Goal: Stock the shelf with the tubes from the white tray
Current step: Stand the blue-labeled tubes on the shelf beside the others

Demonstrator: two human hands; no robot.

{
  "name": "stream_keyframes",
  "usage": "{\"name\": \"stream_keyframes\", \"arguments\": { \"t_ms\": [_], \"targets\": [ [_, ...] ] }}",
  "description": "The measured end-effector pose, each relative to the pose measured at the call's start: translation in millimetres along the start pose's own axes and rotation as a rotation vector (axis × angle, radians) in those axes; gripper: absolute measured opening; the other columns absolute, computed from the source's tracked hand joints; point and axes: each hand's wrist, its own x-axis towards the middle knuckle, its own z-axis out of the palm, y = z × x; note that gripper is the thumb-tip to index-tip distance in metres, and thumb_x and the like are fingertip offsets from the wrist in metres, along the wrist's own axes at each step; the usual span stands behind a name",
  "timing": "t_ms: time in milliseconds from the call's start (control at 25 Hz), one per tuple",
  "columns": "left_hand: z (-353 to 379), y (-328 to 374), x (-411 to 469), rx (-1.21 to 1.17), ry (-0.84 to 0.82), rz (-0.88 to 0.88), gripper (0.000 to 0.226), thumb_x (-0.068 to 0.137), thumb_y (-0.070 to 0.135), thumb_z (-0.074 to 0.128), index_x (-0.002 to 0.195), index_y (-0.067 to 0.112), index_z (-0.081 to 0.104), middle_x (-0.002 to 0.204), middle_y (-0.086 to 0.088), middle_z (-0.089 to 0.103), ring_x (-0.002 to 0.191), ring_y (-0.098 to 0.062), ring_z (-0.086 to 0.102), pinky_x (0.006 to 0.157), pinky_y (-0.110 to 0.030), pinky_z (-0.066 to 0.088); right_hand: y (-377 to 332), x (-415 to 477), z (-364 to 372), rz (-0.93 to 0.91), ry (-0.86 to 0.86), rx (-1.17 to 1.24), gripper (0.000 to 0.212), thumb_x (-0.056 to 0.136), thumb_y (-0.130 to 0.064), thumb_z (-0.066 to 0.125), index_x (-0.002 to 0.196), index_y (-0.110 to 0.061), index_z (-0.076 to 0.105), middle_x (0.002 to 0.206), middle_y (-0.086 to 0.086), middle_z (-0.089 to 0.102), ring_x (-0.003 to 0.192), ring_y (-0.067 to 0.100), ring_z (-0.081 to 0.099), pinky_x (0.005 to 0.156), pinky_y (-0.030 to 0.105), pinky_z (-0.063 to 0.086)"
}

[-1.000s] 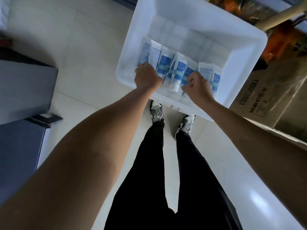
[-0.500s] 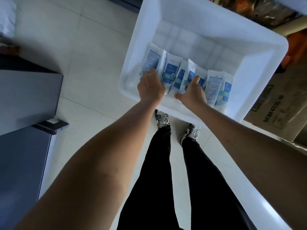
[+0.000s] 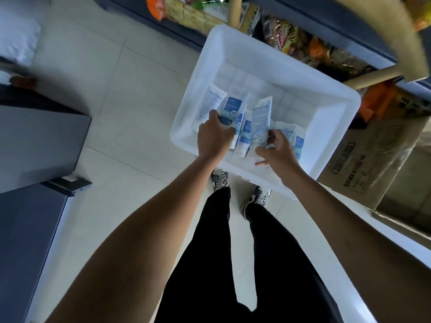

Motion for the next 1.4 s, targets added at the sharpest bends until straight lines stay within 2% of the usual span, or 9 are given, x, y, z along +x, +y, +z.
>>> {"name": "stream_keyframes", "arguments": {
  "t_ms": [200,320,560,760,880,1080,1200,1320,1400],
  "targets": [
    [-62.0,45.7,-58.7,-0.114,0.132,0.214,0.041,0.079,0.030,0.073,0.103,0.013,0.045,0.093,-0.002,0.069,0.082,-0.035,0.064,0.067,-0.042,0.052,-65.3,-69.8,-27.5,-0.171,-0.038,0.111,0.042,0.081,-0.004,0.067,0.120,-0.017,0.056,0.111,0.000,0.068,0.093,0.021,0.070,0.070,0.029,0.059],
    [-95.8,74.8,-93.7,-0.192,0.173,0.288,0.044,0.078,0.031,0.076,0.101,0.017,0.041,0.094,-0.001,0.066,0.083,-0.031,0.063,0.068,-0.042,0.053,-103.0,-116.1,-45.8,-0.291,-0.059,0.159,0.057,0.071,-0.013,0.069,0.126,-0.018,0.053,0.112,0.001,0.065,0.098,0.018,0.068,0.077,0.030,0.058],
    [-170.1,139.3,-174.3,-0.502,0.223,0.370,0.047,0.084,0.018,0.079,0.102,0.018,0.036,0.081,0.011,0.055,0.063,0.000,0.059,0.054,-0.010,0.040,-173.1,-210.9,-75.2,-0.538,-0.095,0.240,0.046,0.080,-0.008,0.060,0.120,-0.015,0.039,0.122,0.012,0.055,0.110,0.032,0.062,0.083,0.035,0.059],
    [-207.9,178.5,-220.5,-0.703,0.185,0.460,0.043,0.085,0.009,0.078,0.108,0.012,0.041,0.083,0.009,0.056,0.065,0.003,0.058,0.058,-0.011,0.045,-214.7,-263.4,-91.0,-0.718,0.051,0.080,0.055,0.078,-0.011,0.059,0.131,-0.021,0.046,0.125,0.001,0.056,0.112,0.016,0.057,0.094,0.043,0.054],
    [-222.1,201.9,-237.7,-0.773,0.174,0.530,0.045,0.086,0.009,0.079,0.111,0.011,0.043,0.083,0.007,0.058,0.065,0.001,0.058,0.060,-0.014,0.047,-234.2,-287.3,-103.2,-0.760,0.079,0.101,0.053,0.080,-0.015,0.067,0.130,-0.023,0.052,0.119,0.008,0.062,0.102,0.022,0.068,0.086,0.045,0.060],
    [-234.2,238.6,-250.6,-0.811,0.186,0.603,0.045,0.086,0.003,0.077,0.109,0.013,0.040,0.081,0.004,0.055,0.058,0.002,0.054,0.056,-0.013,0.045,-257.7,-312.8,-130.1,-0.833,0.079,0.201,0.056,0.089,0.002,0.072,0.124,-0.023,0.037,0.108,0.007,0.066,0.092,0.022,0.072,0.074,0.034,0.060],
    [-234.5,262.3,-254.0,-0.825,0.191,0.637,0.046,0.089,0.007,0.076,0.115,0.015,0.040,0.090,0.000,0.060,0.065,0.002,0.060,0.058,-0.013,0.048,-272.0,-318.9,-149.8,-0.848,0.132,0.199,0.055,0.090,-0.002,0.072,0.126,-0.024,0.036,0.105,0.013,0.060,0.087,0.023,0.064,0.072,0.029,0.058],
    [-230.1,285.6,-252.3,-0.852,0.205,0.647,0.046,0.090,0.011,0.075,0.122,0.013,0.041,0.103,-0.004,0.063,0.075,0.002,0.065,0.062,-0.013,0.051,-285.8,-324.8,-170.3,-0.925,0.126,0.115,0.032,0.097,-0.009,0.061,0.123,-0.020,0.044,0.098,0.019,0.054,0.079,0.023,0.055,0.070,0.024,0.052],
    [-223.4,302.7,-250.0,-0.837,0.244,0.664,0.046,0.092,0.021,0.074,0.123,0.014,0.042,0.109,-0.005,0.061,0.084,0.001,0.065,0.066,-0.013,0.052,-289.4,-324.9,-188.9,-0.954,0.066,0.107,0.027,0.097,-0.021,0.050,0.124,-0.024,0.047,0.102,0.012,0.054,0.091,0.025,0.056,0.080,0.027,0.051]
  ]
}}
